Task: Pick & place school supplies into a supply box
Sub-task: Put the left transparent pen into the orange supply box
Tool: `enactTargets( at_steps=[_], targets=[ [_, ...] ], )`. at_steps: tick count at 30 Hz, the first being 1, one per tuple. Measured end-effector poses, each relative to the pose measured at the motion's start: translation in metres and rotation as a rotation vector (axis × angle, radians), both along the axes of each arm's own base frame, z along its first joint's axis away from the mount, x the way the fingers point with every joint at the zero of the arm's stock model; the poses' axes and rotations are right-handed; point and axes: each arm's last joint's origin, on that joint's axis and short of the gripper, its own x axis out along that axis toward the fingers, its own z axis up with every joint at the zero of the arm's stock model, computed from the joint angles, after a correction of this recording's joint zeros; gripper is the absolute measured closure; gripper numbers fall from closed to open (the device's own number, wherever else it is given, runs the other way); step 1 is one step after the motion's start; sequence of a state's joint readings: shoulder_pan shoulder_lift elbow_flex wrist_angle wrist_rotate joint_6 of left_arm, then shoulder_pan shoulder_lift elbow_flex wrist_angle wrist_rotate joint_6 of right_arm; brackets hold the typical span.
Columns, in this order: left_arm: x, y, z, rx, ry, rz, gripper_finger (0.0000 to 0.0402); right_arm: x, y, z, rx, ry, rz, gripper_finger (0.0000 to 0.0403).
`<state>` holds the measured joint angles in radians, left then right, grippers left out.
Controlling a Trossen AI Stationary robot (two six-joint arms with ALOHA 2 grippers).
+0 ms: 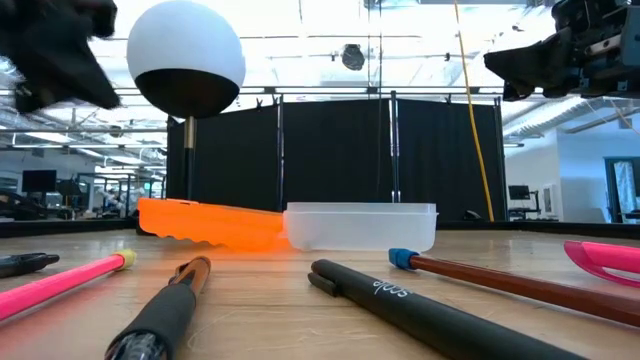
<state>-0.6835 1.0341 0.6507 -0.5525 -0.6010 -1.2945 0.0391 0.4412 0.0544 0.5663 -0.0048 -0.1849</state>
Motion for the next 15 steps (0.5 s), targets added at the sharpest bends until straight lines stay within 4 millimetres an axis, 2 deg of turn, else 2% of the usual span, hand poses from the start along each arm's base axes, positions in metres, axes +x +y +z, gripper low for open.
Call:
enactTargets(
  at_steps=[4, 9, 15],
  targets=[
    [0.010, -0.040, 0.016, -0.081, 0.113, 0.072, 0.0400, 0.000, 0.000, 0.000, -0.012, 0.000, -0.001, 0.0403],
    [0.033, -0.088, 0.031, -0.126, 0.246, 0.178, 0.0400, 0.000, 0.000, 0.001, -0.011, -0.009, -0.001, 0.0403],
    [0.076, -0.143, 0.026, -0.177, 0.395, 0.257, 0.0400, 0.000, 0.000, 0.002, 0.006, -0.016, 0.001, 0.0403]
  ],
)
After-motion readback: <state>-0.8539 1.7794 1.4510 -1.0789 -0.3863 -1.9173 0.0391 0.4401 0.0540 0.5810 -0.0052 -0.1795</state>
